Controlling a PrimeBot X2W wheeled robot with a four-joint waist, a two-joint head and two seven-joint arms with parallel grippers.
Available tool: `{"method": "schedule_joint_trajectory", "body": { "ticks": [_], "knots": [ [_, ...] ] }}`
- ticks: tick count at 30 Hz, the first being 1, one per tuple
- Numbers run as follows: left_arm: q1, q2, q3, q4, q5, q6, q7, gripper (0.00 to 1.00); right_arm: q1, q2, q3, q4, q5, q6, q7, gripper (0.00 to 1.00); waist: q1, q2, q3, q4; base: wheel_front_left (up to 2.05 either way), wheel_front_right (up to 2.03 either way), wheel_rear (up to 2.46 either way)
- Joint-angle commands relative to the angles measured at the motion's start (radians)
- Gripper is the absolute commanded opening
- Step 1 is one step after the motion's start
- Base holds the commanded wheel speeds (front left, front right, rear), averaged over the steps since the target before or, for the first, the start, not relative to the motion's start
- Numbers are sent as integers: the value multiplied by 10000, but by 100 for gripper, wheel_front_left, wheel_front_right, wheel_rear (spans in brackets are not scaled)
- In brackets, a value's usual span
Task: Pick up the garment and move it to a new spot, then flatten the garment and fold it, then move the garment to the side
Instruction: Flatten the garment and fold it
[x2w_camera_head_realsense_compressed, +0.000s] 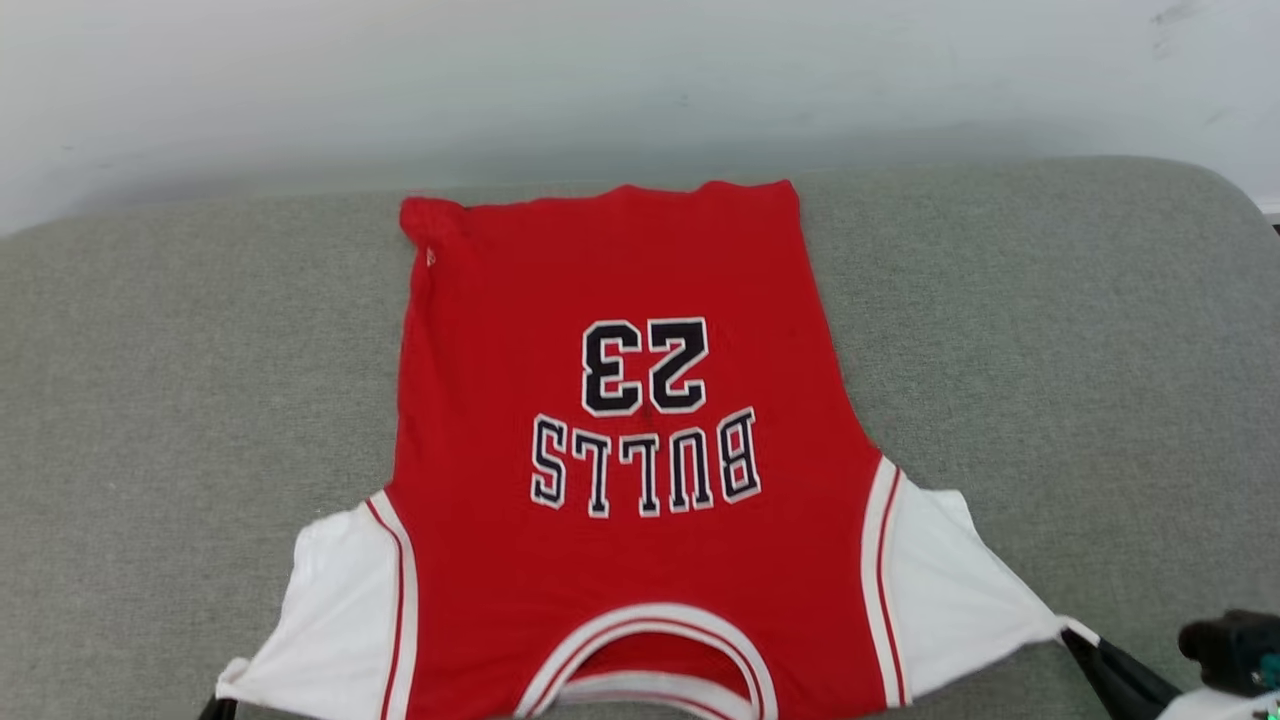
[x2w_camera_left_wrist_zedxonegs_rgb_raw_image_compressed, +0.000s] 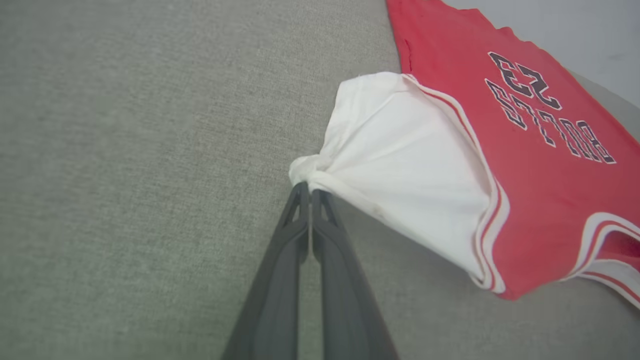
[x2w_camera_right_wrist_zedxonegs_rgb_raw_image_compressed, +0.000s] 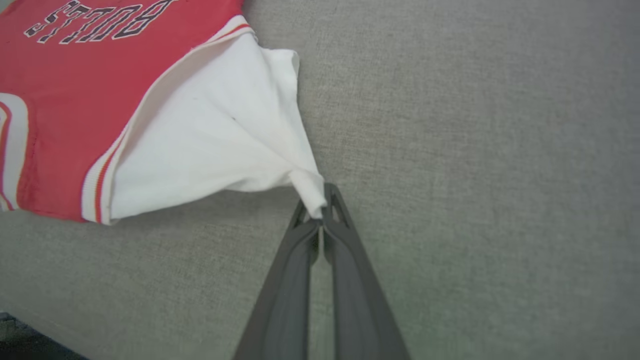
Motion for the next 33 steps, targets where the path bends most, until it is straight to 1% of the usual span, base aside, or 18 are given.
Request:
{"method": "schedule_joint_trajectory", "body": {
  "ticks": [1, 5, 10, 15, 16, 17, 21, 26, 30, 33],
  "knots": [
    [267, -67, 49, 23, -103, 9, -72, 0, 399, -70, -229, -100, 2, -21, 123, 0, 2, -1, -42, 20, 0, 0, 0],
    [598, -220, 131, 106, -39, 129, -72, 0, 1238, -69, -481, -366, 67, -21, 489, 0, 2, -1, -104, 46, 0, 0, 0],
    [858, -365, 124, 210, 11, 107, -72, 0, 1828, -48, -880, -585, 226, -23, 764, 0, 2, -1, -156, 53, 0, 0, 0],
    [748, -524, 137, 159, 75, 46, -73, 0, 1943, 274, -1100, -812, 308, -21, 905, 0, 2, -1, -161, 126, 0, 0, 0],
    [715, -549, 119, 124, 128, 45, -73, 0, 1886, 331, -1213, -841, 237, -21, 863, 40, 2, -1, -165, 140, 0, 0, 0],
    [670, -575, 111, 71, 166, 56, -73, 0, 1798, 386, -1319, -896, 184, -21, 838, 100, 2, -1, -168, 156, 0, 0, 0],
    [548, -653, 96, -87, 325, 60, -73, 0, 1518, 494, -1656, -1215, 159, -18, 807, 100, 2, -1, -193, 239, 0, 0, 0],
    [398, -852, 73, -458, 684, 75, -70, 0, 874, 334, -2796, -2272, -58, -18, 866, 100, 2, -1, -193, 440, 0, 0, 0],
    [156, -981, 31, -744, 998, 127, -64, 0, -284, 304, -3612, -3215, -413, -15, 1195, 100, 2, -1, -24, 668, 0, 0, 0],
    [-111, -1048, -58, -893, 1208, 76, -64, 0, -1395, 160, -3713, -3662, -651, -15, 1867, 100, 2, -1, 220, 902, 0, 0, 0]
  ]
}}
